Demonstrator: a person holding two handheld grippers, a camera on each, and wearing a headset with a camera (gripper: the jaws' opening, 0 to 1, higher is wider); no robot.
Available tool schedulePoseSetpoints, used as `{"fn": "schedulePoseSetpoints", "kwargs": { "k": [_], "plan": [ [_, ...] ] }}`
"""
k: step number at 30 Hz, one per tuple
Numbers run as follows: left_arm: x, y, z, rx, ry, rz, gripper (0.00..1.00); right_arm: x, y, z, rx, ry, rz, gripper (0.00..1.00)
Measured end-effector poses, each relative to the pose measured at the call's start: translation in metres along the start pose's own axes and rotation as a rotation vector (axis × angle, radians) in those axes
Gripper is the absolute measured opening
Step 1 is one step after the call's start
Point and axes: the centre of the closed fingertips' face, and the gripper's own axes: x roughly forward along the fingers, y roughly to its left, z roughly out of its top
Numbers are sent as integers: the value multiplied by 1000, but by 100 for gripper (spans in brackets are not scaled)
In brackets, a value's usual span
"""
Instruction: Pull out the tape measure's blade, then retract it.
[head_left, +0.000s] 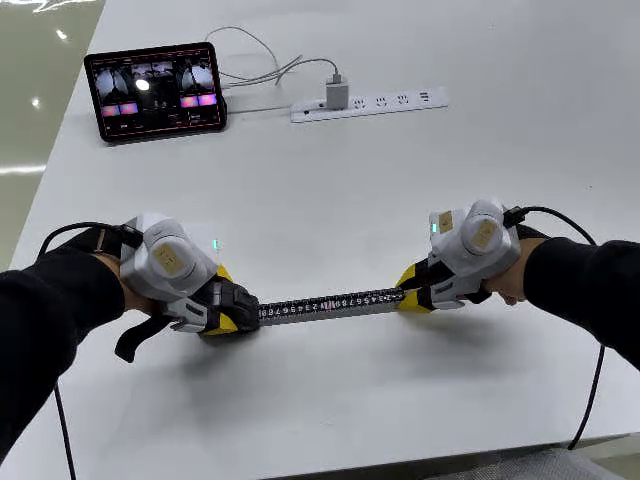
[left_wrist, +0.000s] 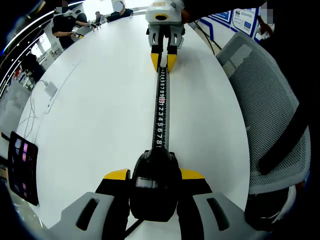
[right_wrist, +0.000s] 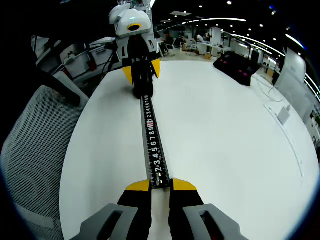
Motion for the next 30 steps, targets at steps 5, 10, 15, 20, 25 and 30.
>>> {"fn": "schedulePoseSetpoints", "kwargs": {
  "k": [5, 10, 15, 20, 25, 30],
  "plan": [
    [0, 0, 0, 2, 1, -1, 30, -2, 0, -2, 2, 2, 0, 8],
    [-1, 0, 1, -1, -1, -3, 30, -4, 0, -3, 0, 4, -2, 8],
    [-1, 1, 1, 0, 0, -2, 30, -8, -1, -5, -3, 7, -2, 8],
    [-1, 1, 0, -2, -7, -1, 30, -12, -2, -10, 12, 7, -3, 8],
    [0, 1, 0, 0, -5, -2, 30, -14, -1, -12, 19, 10, -6, 8],
    [0, 1, 0, 0, -6, -3, 30, -15, -1, -13, 23, 9, -6, 8]
  ]
}}
